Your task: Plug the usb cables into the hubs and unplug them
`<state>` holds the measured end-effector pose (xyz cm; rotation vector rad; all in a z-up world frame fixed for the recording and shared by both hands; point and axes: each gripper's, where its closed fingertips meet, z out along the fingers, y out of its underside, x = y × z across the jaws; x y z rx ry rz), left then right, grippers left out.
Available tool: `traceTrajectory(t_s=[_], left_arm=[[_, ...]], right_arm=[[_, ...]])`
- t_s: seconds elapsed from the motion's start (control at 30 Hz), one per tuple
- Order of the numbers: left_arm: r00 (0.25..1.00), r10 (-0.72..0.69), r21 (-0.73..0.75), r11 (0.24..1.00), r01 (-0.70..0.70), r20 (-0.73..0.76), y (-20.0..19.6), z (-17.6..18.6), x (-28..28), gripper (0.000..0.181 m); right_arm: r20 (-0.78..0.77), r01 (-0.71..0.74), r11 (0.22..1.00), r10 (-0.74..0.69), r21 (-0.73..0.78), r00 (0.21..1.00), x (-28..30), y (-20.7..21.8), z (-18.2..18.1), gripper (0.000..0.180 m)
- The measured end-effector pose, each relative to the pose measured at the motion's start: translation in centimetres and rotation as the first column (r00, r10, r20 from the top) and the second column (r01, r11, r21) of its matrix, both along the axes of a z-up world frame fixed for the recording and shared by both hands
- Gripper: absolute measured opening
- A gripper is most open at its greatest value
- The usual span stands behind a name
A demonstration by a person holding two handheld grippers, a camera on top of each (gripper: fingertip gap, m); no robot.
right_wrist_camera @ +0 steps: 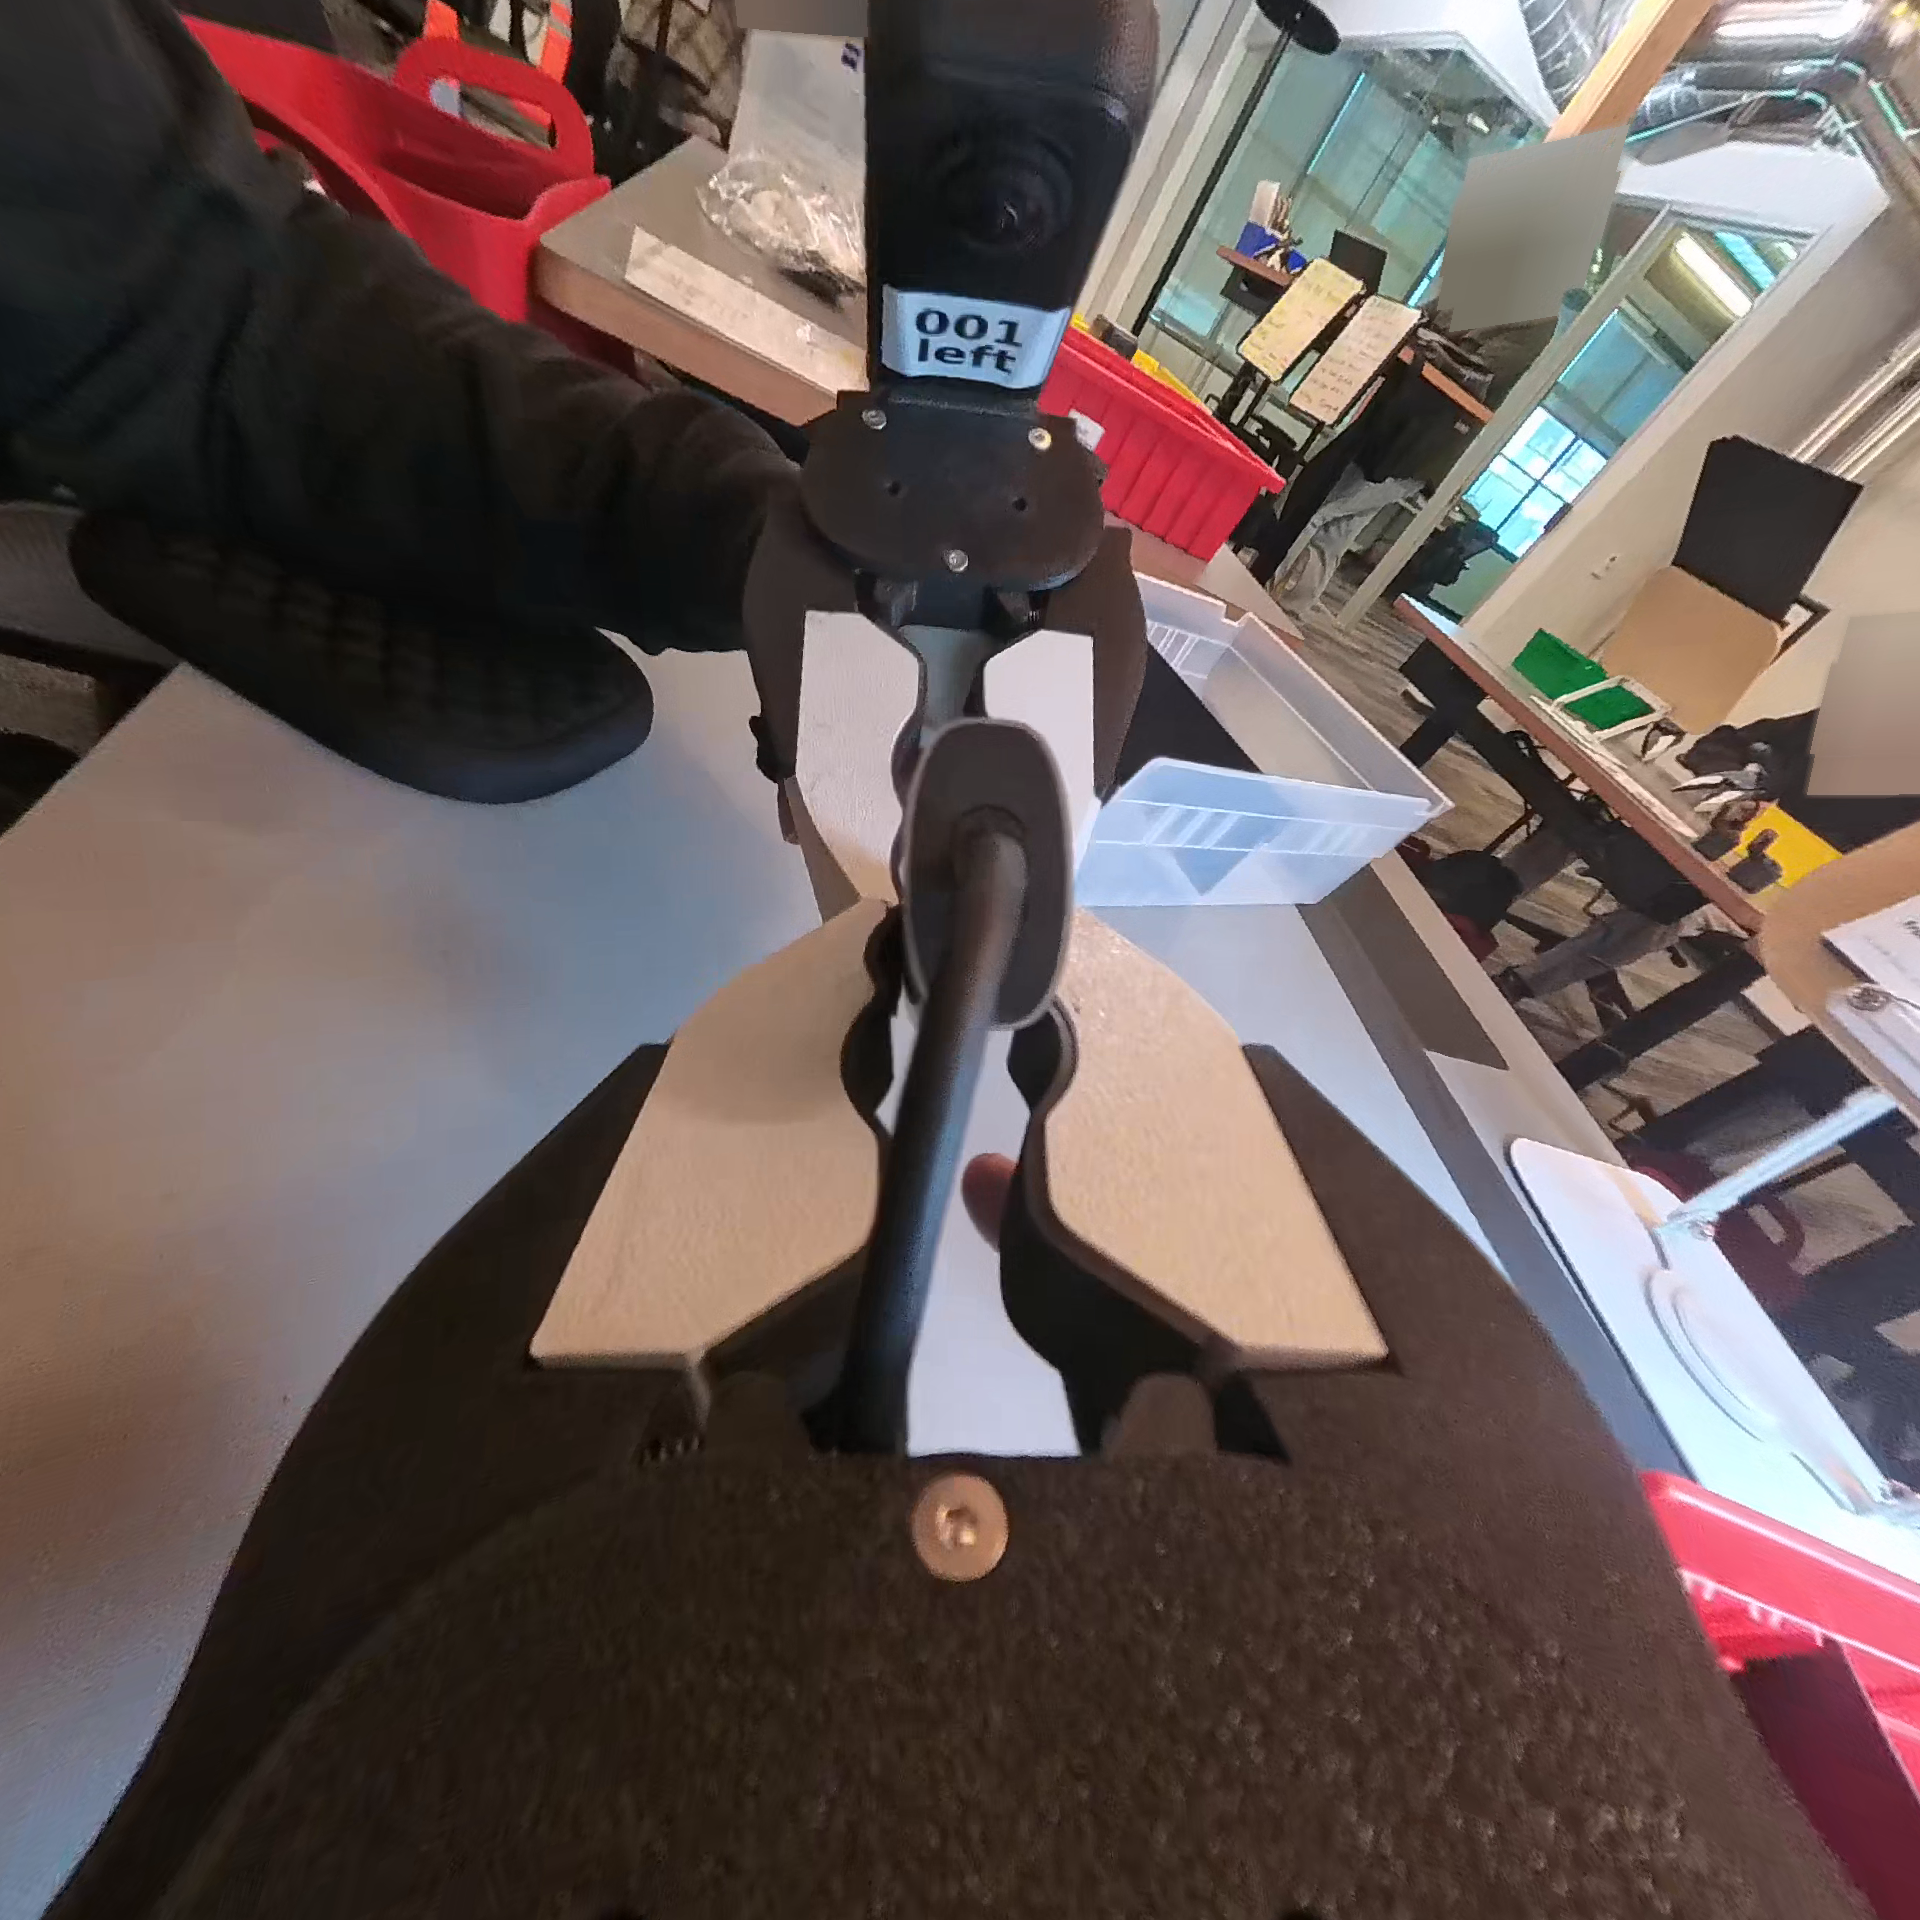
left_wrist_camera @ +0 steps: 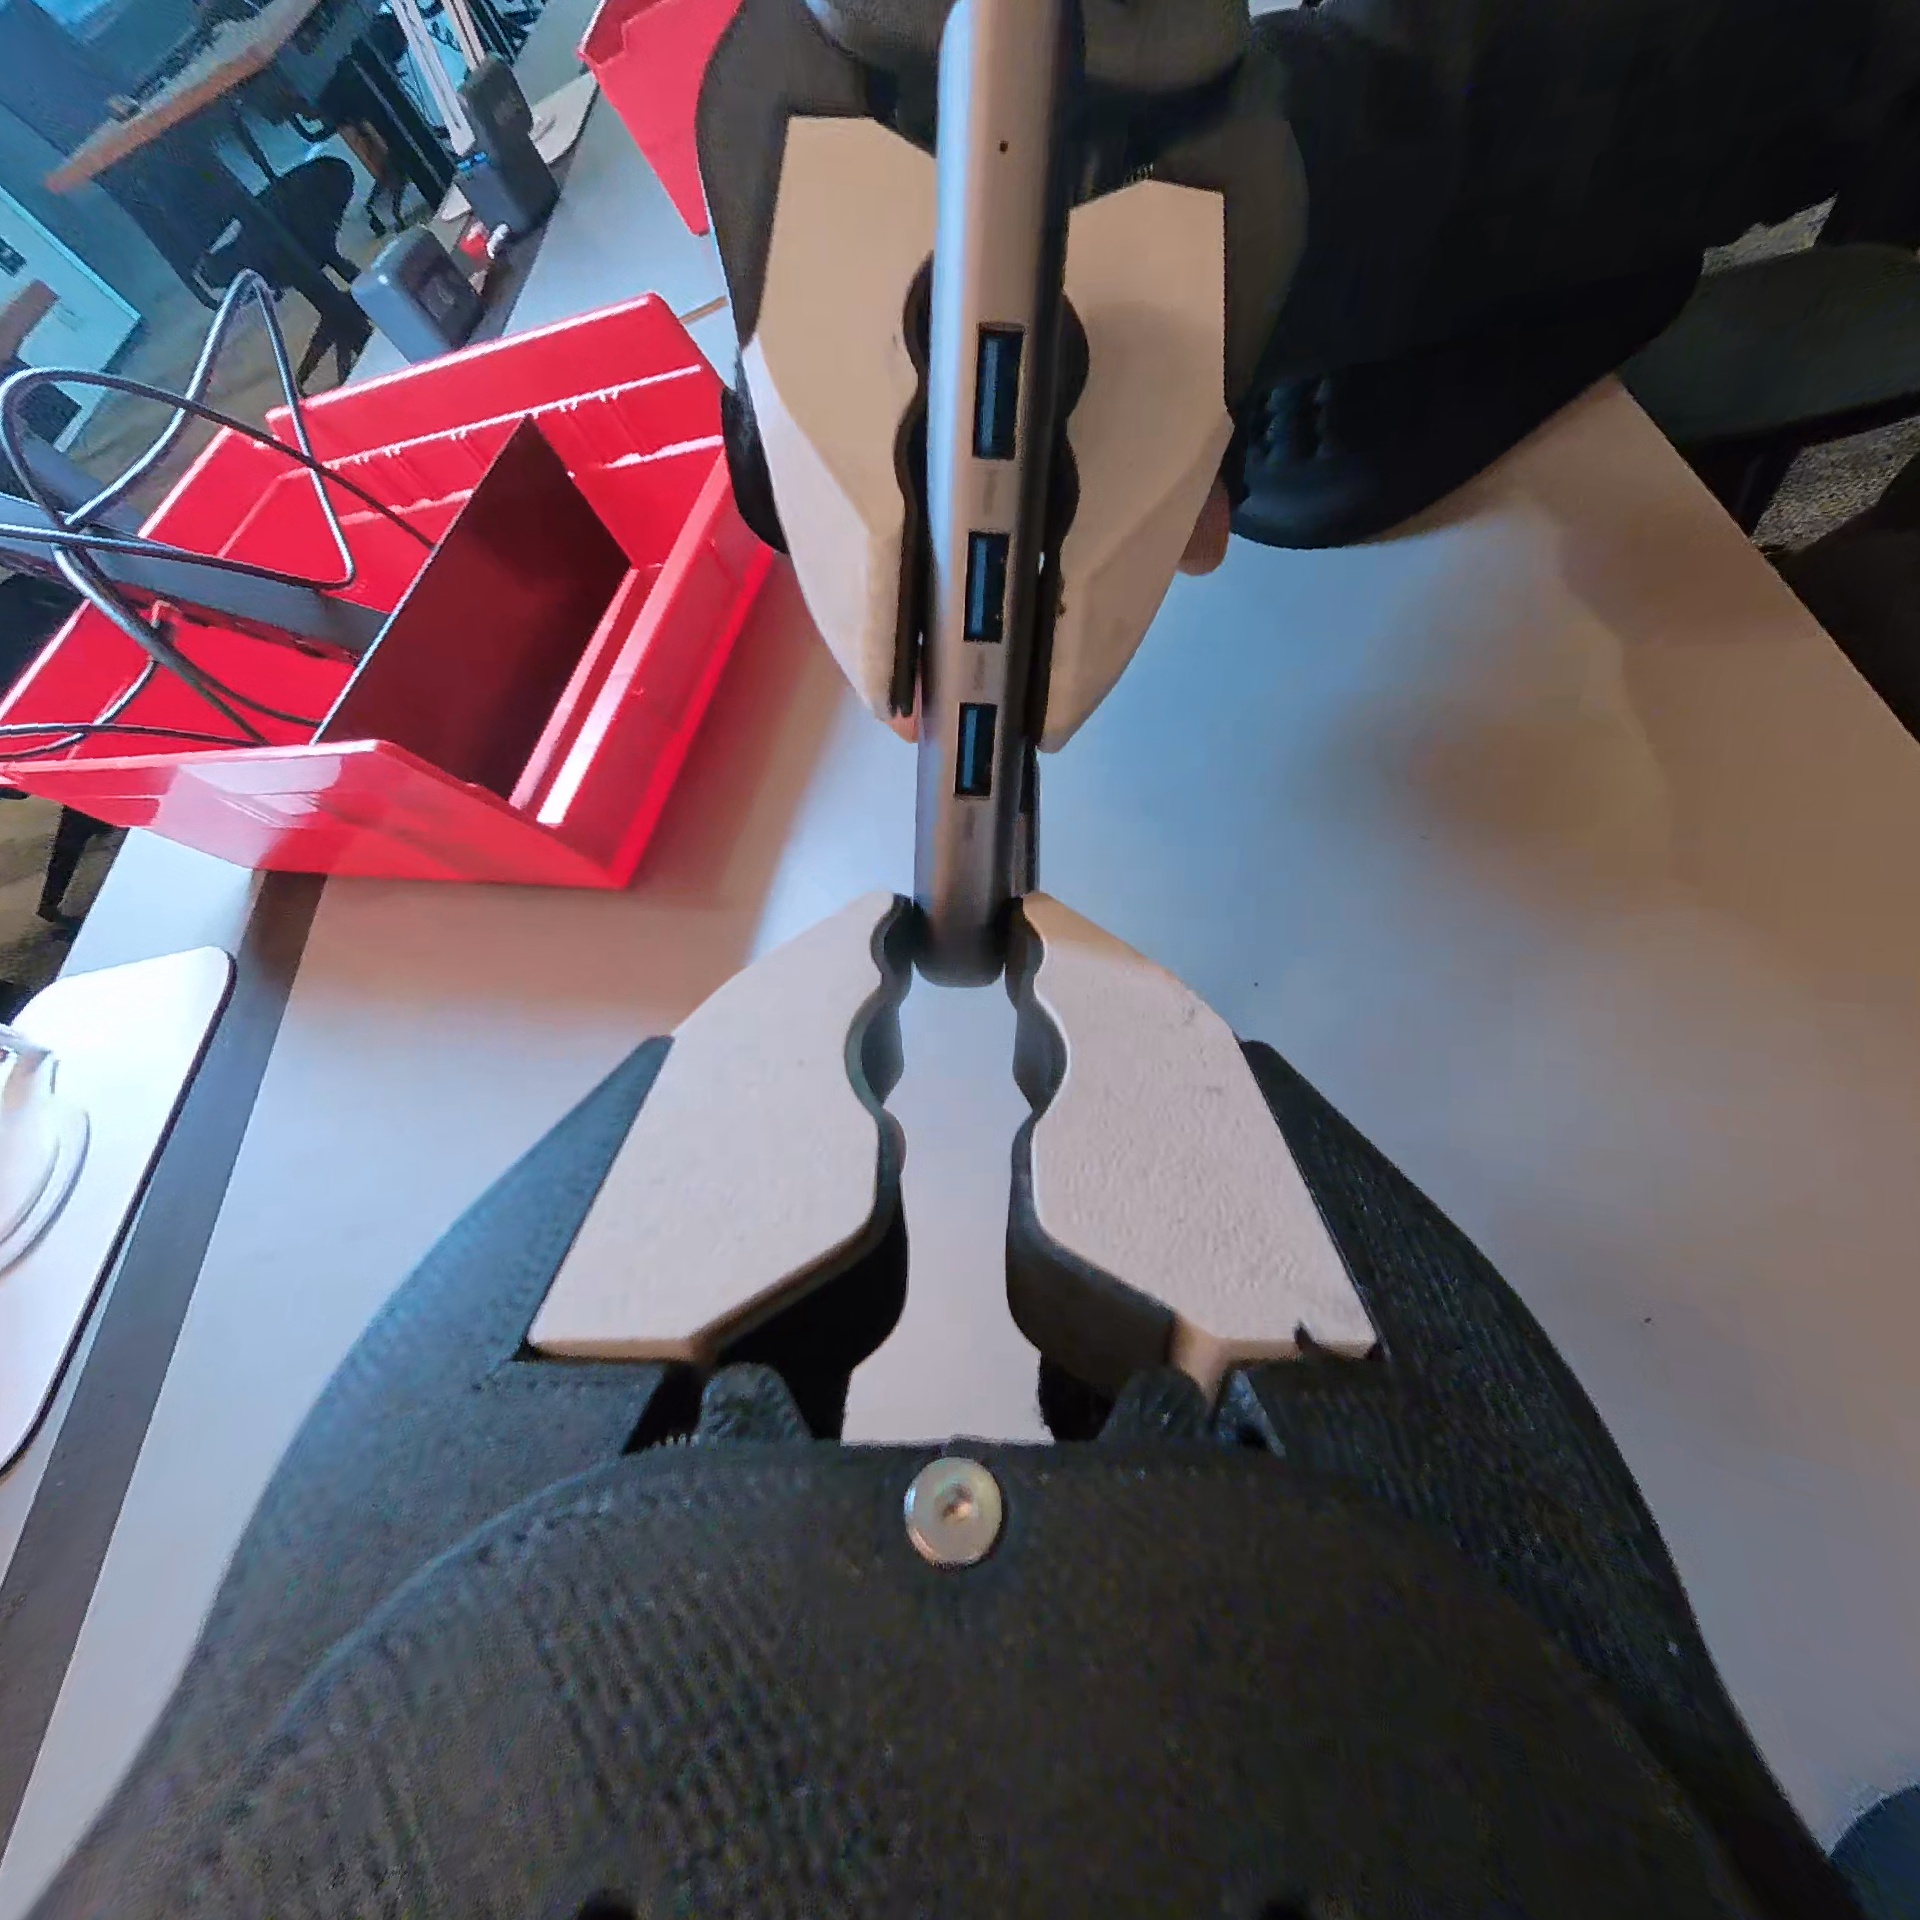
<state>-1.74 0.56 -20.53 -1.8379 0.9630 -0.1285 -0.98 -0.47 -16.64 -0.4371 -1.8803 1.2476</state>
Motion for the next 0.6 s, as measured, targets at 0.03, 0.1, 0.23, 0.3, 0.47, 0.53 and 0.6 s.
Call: traceTrajectory(t_s=[0.03, 0.1, 0.23, 0.3, 0.47, 0.53, 0.6], left_arm=[[1.000, -0.003, -0.007, 1.000, 0.003, 0.002, 0.0, -0.1, 0.0, 0.016], [1.000, -0.009, -0.022, 1.000, 0.009, 0.006, -0.1, -0.3, 0.1, 0.016], [1.000, -0.010, -0.042, 0.999, 0.009, -0.012, -0.1, -0.9, 0.0, 0.017], [1.000, -0.003, -0.037, 0.999, 0.003, -0.002, 0.0, -0.9, -0.2, 0.017], [0.994, 0.065, -0.019, 0.998, -0.064, 0.086, 0.6, -0.2, -1.4, 0.026], [0.988, 0.105, -0.006, 0.994, -0.105, 0.115, 0.5, 0.9, -2.7, 0.033], [0.974, 0.202, 0.035, 0.978, -0.207, 0.103, 0.2, 2.8, -5.7, 0.033]], right_arm=[[-0.001, 0.005, 1.000, -0.005, 0.014, 1.000, 0.0, 0.0, -0.1, 0.018], [0.008, 0.012, 0.999, -0.013, 0.041, 1.000, 0.0, 0.0, -0.3, 0.019], [0.045, 0.017, 0.998, -0.019, 0.056, 0.999, -0.1, -0.2, -0.9, 0.018], [0.063, 0.024, 0.999, -0.026, 0.041, 0.998, -0.3, -0.1, -0.9, 0.018], [0.088, 0.072, 0.997, -0.068, -0.040, 0.994, -0.9, 1.1, -0.5, 0.018], [0.070, 0.100, 0.994, -0.097, -0.049, 0.993, -0.9, 2.0, 0.1, 0.017], [0.045, 0.150, 0.988, -0.149, -0.043, 0.988, -1.0, 3.3, 0.9, 0.017]])
